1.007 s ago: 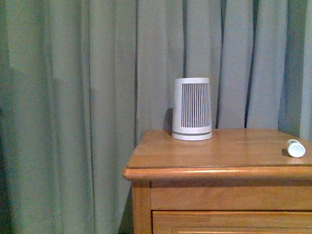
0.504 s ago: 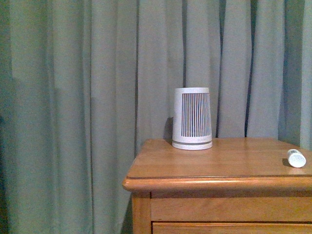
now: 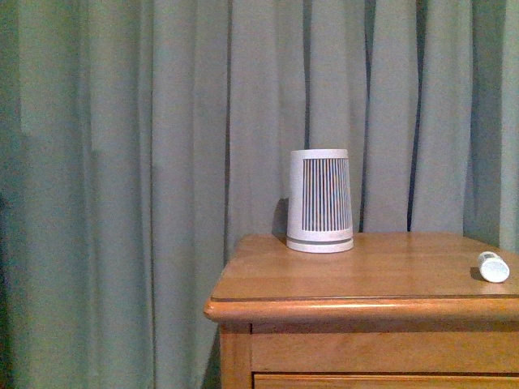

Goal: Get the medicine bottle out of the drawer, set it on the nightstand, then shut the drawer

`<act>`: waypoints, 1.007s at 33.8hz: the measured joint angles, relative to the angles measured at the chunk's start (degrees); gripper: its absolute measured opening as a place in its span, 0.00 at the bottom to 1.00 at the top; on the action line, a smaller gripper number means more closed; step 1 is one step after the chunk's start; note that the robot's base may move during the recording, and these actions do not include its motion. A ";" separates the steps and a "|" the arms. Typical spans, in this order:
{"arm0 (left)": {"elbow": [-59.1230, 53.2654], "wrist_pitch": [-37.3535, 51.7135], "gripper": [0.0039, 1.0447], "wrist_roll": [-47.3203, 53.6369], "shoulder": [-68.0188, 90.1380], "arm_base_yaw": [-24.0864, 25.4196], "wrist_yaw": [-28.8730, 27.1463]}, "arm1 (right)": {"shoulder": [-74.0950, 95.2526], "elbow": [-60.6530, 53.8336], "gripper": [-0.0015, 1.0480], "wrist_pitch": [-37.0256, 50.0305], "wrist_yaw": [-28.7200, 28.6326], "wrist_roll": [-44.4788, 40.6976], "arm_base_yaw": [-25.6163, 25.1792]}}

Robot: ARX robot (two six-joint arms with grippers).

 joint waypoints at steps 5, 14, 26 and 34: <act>0.00 0.00 0.94 0.00 -0.02 0.00 -0.02 | -0.02 0.00 0.08 0.00 -0.02 -0.07 0.00; 0.00 0.00 0.94 0.00 0.00 0.00 0.00 | -0.04 0.00 0.55 0.00 0.00 -0.07 0.00; 0.00 0.00 0.94 0.00 0.00 0.00 0.00 | -0.04 0.00 0.93 0.00 0.00 -0.07 0.00; 0.00 0.00 0.94 0.00 -0.02 0.00 0.00 | -0.04 0.00 0.93 0.00 -0.02 -0.04 0.00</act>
